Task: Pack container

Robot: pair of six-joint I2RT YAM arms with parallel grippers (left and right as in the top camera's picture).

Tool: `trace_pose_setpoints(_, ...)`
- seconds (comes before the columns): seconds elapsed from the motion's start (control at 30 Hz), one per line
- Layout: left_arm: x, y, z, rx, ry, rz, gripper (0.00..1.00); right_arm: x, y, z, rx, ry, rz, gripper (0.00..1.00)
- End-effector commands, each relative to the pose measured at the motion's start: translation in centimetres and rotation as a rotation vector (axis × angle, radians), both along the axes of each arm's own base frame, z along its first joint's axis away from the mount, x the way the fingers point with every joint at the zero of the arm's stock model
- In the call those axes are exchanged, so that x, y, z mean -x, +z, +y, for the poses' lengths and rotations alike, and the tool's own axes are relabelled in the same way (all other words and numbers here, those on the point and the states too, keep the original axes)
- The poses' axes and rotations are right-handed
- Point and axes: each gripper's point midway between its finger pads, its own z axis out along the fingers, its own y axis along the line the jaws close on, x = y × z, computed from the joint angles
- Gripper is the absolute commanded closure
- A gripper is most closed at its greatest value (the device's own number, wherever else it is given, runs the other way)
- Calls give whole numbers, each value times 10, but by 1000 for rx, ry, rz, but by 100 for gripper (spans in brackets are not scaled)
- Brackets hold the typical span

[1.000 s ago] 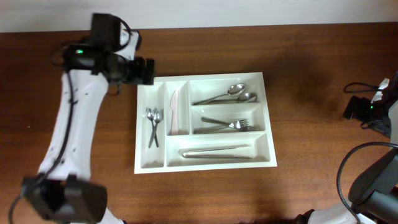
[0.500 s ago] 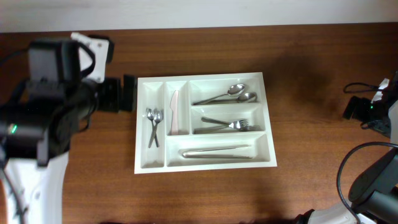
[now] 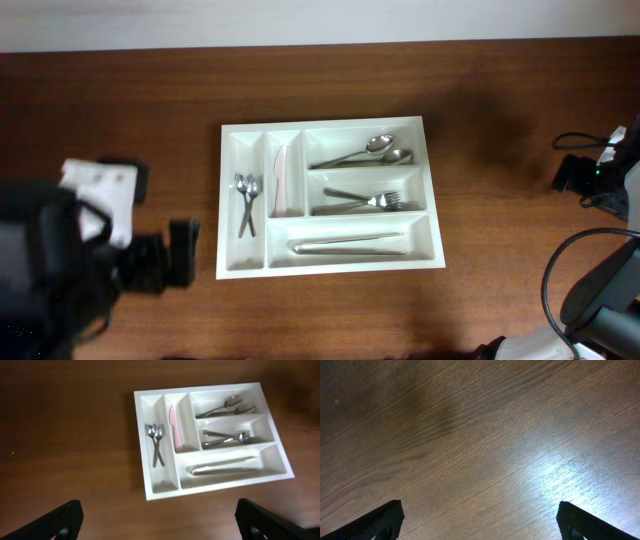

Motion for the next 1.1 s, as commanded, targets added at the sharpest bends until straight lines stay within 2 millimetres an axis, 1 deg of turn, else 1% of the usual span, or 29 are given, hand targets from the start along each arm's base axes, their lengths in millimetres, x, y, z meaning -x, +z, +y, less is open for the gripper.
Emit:
trace_pose_setpoints(0.0,37,10,5,38,41,-77,1,2,-1,-2,2,-15,2,1)
trace_pose_setpoints(0.1,67,16,3,76,26,-162,1,2,-1,-2,2,-15,2,1)
trace_pose_setpoints(0.23,105,29,-4,139,-29,-307,1,2,-1,-2,2,-15,2,1)
trace_pose_setpoints(0.33,124,38,-3,169,-24,-397,1,2,-1,-2,2,-15,2,1)
trace_pose_setpoints(0.4,130,43,-3,184,-20,-438,1,2,-1,-2,2,-15,2,1)
trace_pose_setpoints(0.47,134,42,-3,215,-3,-434,1,2,-1,-2,2,-15,2,1)
trace_pose_setpoints(0.57,140,33,-10,269,-15,-375,1,2,-1,-2,2,-15,2,1)
trace_pose_setpoints(0.63,147,22,-16,293,-39,-313,1,2,-1,-2,2,-15,2,1)
trace_pose_setpoints(0.73,149,22,-21,309,-66,-304,1,2,-1,-2,2,-15,2,1)
trace_pose_setpoints(1.07,149,22,-22,310,-66,-304,1,2,-1,-2,2,-15,2,1)
